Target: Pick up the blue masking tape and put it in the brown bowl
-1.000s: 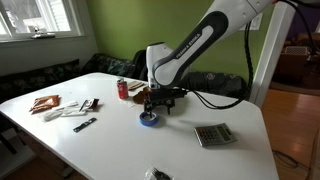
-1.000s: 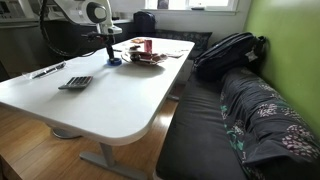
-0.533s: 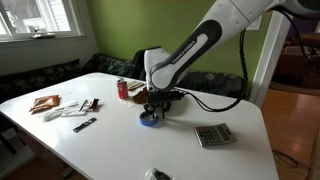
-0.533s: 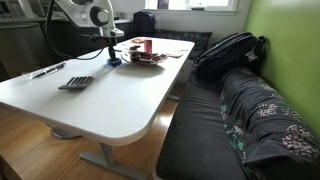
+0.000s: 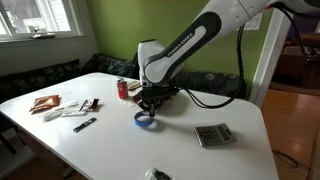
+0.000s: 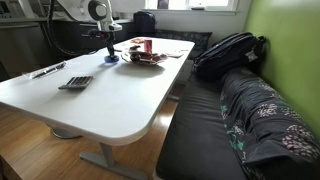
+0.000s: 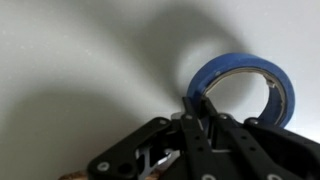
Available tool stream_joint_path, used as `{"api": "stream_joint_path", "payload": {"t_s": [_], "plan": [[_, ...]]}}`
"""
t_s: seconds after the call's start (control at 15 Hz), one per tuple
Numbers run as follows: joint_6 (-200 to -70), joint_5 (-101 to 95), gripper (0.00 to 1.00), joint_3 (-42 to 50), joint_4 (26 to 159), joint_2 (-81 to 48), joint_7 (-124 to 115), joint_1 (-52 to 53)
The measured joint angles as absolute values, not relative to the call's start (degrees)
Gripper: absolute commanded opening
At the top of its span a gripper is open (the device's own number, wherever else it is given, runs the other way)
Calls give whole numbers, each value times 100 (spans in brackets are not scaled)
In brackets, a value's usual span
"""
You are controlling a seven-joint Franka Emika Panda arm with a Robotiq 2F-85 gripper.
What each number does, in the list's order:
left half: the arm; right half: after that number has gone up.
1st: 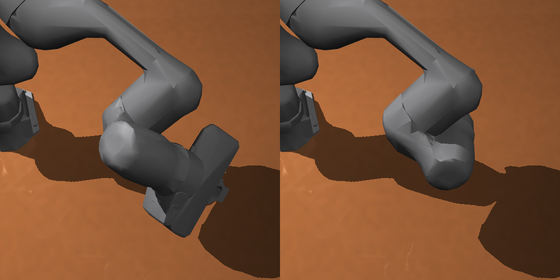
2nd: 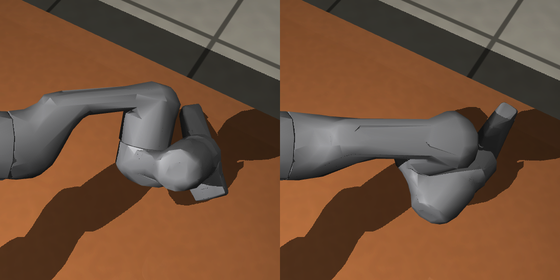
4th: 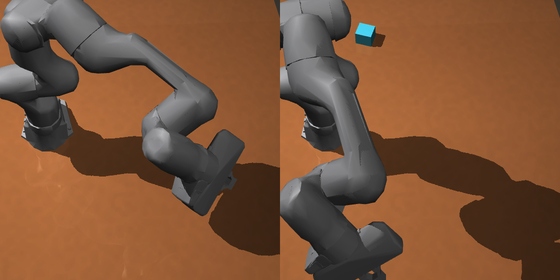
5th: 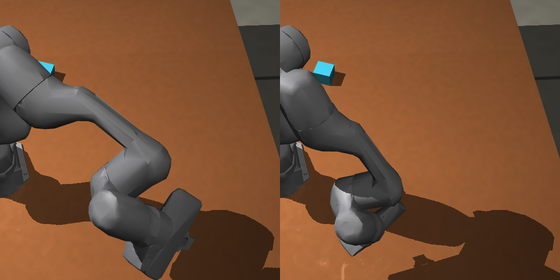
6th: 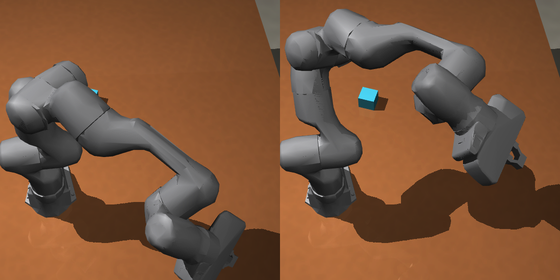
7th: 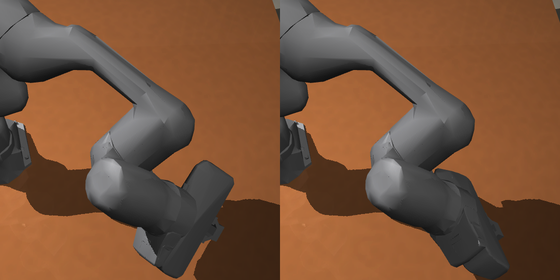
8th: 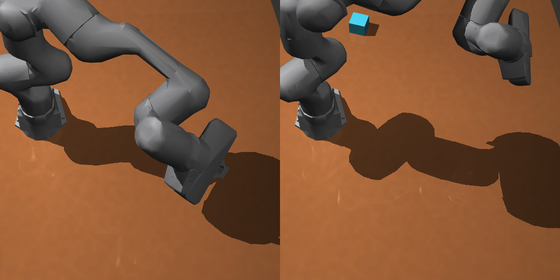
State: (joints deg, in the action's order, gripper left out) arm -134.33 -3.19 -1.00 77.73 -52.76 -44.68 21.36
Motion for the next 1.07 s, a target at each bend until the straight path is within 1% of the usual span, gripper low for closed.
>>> {"api": "stream_joint_path", "payload": {"t_s": [0.13, 0.27, 0.47, 0.73, 0.8, 0.87, 0.93, 1.0, 1.07], "plan": [[-13547, -319, 3, -226, 7742, -5201, -4099, 2143], [-13699, -430, 3, -109, 7744, -5051, -4106, 2273], [-14228, -556, 3, 337, 7995, -4676, -4638, 2458], [-14299, -696, 3, 925, 8648, -4157, -5599, 2477], [-14298, -733, 37, 1021, 8785, -4102, -5809, 2463], [-14305, -757, 39, 1067, 8888, -4081, -5947, 2432], [-14320, -780, 44, 1077, 8959, -4088, -6019, 2393], [-14334, -808, 53, 1077, 9015, -4098, -6078, 2367], [-14339, -832, 60, 1077, 9050, -4113, -6111, 2358]]}}
